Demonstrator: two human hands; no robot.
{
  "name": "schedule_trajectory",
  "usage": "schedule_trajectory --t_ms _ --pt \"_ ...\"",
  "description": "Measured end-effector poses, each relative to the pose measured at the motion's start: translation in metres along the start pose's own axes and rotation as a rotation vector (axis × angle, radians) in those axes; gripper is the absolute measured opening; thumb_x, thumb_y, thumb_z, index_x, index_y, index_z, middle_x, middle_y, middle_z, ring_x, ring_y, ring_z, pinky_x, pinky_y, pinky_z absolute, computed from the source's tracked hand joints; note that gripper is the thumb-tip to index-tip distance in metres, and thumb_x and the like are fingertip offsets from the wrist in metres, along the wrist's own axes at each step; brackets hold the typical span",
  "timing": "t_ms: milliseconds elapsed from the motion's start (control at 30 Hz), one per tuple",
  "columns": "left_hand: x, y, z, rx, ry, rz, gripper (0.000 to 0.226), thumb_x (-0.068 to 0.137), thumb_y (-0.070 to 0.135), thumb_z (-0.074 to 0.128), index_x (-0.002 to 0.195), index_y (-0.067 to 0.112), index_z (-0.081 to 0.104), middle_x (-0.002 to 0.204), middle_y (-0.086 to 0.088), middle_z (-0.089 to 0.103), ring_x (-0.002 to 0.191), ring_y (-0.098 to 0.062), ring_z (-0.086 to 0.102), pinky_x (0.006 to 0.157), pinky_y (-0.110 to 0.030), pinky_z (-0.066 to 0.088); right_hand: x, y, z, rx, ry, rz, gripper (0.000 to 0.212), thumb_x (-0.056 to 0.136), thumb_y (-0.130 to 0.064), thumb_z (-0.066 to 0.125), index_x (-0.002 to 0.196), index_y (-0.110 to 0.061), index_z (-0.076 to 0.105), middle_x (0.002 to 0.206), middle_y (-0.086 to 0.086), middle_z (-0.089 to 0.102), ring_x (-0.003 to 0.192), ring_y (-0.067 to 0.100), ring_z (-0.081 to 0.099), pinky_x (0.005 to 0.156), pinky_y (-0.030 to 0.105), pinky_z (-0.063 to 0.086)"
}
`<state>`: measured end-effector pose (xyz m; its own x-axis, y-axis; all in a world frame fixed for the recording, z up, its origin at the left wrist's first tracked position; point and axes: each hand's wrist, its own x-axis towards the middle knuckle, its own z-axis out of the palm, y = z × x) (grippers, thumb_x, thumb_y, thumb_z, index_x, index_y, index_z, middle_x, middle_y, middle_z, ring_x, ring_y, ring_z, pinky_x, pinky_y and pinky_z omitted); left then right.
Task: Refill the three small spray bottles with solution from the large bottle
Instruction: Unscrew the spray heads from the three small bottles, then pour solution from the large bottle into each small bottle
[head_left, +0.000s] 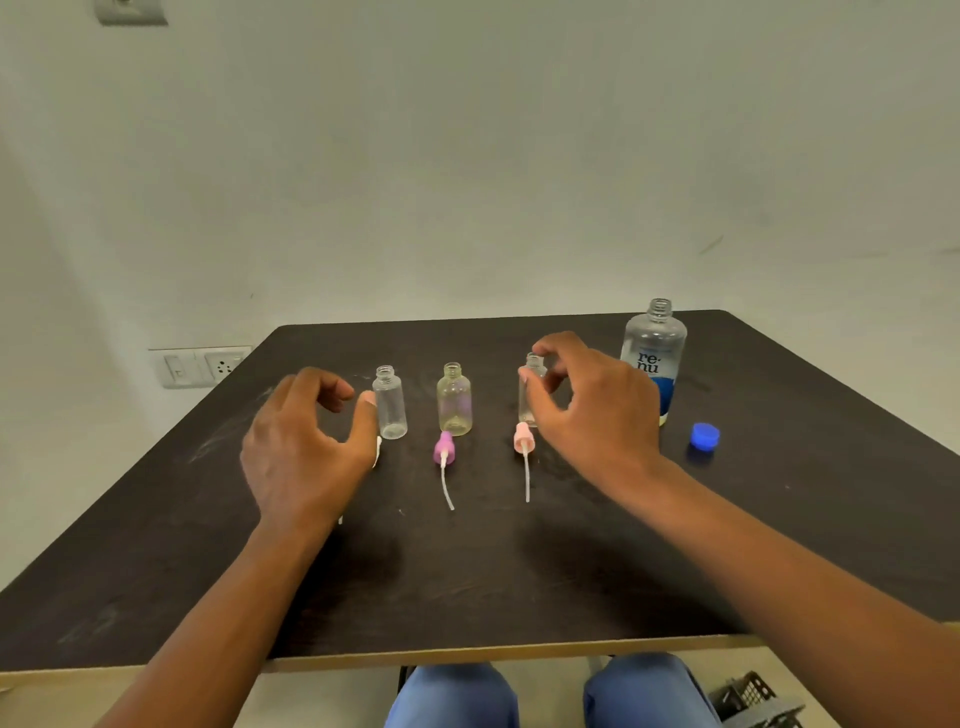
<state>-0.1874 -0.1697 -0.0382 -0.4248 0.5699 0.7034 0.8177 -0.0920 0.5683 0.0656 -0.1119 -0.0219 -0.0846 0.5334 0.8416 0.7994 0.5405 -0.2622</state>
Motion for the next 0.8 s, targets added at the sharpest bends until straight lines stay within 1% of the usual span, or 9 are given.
schedule_trajectory --t_ms 67,133,200,300,433,500,567,633,800 --pt "-0.001 0.016 -0.003 -0.065 0.022 0.103 0.017 0.092 0.029 0.077 0.087 0.026 0.061 0.077 0.016 0.053 0.064 -0.007 0.050 0.060 -0.029 0.037 0.003 0.015 -0.004 -0.015 0.072 0.001 0.020 0.095 -0.035 0.075 0.109 -0.022 0.071 0.080 -0.011 0.071 0.067 0.009 0.059 0.057 0.020 0.035" --pt "0.000 0.040 0.000 -0.149 -0.016 0.210 0.017 0.093 0.026 0.076 0.085 0.025 0.061 0.077 0.016 0.057 0.065 -0.006 0.054 0.059 -0.028 0.043 0.009 0.034 -0.008 -0.041 0.167 -0.023 0.022 0.095 -0.032 0.073 0.112 -0.020 0.070 0.093 -0.007 0.071 0.087 0.019 0.064 0.072 0.029 0.042" --pt "0.002 0.064 0.007 -0.246 -0.160 0.259 0.013 0.093 0.028 0.074 0.084 0.028 0.063 0.077 0.015 0.064 0.066 -0.010 0.060 0.060 -0.029 0.049 0.017 0.051 -0.008 -0.065 0.251 -0.046 0.029 0.095 -0.032 0.071 0.119 -0.017 0.067 0.112 0.000 0.069 0.106 0.030 0.061 0.088 0.038 0.043" --pt "0.009 0.096 0.030 -0.368 -0.387 0.236 0.009 0.092 0.027 0.075 0.085 0.028 0.068 0.081 0.016 0.070 0.069 -0.013 0.065 0.063 -0.027 0.053 0.031 0.072 -0.006 -0.053 0.294 0.002 0.037 0.095 -0.034 0.070 0.126 -0.015 0.065 0.127 0.005 0.063 0.120 0.033 0.056 0.097 0.039 0.038" --pt "0.021 0.116 0.070 -0.272 -0.345 0.191 0.016 0.092 0.037 0.074 0.105 0.030 0.069 0.106 0.018 0.069 0.075 -0.008 0.066 0.080 -0.032 0.056 0.038 0.106 -0.003 -0.025 0.281 0.073 0.046 0.094 -0.041 0.072 0.130 -0.013 0.062 0.134 0.006 0.060 0.125 0.029 0.052 0.100 0.041 0.042" --pt "0.027 0.122 0.086 -0.210 -0.356 0.120 0.036 0.094 0.041 0.073 0.126 0.025 0.068 0.125 0.011 0.070 0.101 -0.013 0.070 0.099 -0.036 0.053 0.034 0.120 -0.002 -0.015 0.253 0.089 0.052 0.093 -0.045 0.072 0.131 -0.013 0.059 0.133 0.006 0.060 0.123 0.028 0.054 0.099 0.045 0.045" --pt "0.031 0.129 0.097 -0.159 -0.385 0.043 0.053 0.095 0.046 0.071 0.140 0.019 0.064 0.139 0.003 0.068 0.127 -0.021 0.064 0.110 -0.036 0.044 0.028 0.129 -0.001 0.035 0.218 0.121 0.058 0.091 -0.050 0.071 0.133 -0.013 0.057 0.131 0.005 0.060 0.120 0.024 0.055 0.099 0.048 0.047" --pt "0.033 0.133 0.108 -0.102 -0.417 0.006 0.064 0.094 0.053 0.070 0.145 0.015 0.061 0.142 -0.002 0.067 0.134 -0.024 0.060 0.113 -0.038 0.043 0.024 0.133 0.000 0.078 0.164 0.173 0.065 0.089 -0.056 0.070 0.138 -0.015 0.055 0.131 0.002 0.060 0.121 0.021 0.054 0.101 0.048 0.049" --pt "0.024 0.128 0.124 0.000 -0.483 -0.035 0.074 0.088 0.065 0.073 0.140 0.013 0.065 0.132 -0.006 0.072 0.126 -0.027 0.066 0.105 -0.039 0.050 0.025 0.134 -0.002 0.178 0.068 0.320 0.075 0.084 -0.072 0.065 0.142 -0.026 0.051 0.131 -0.010 0.062 0.122 0.017 0.062 0.100 0.048 0.056"
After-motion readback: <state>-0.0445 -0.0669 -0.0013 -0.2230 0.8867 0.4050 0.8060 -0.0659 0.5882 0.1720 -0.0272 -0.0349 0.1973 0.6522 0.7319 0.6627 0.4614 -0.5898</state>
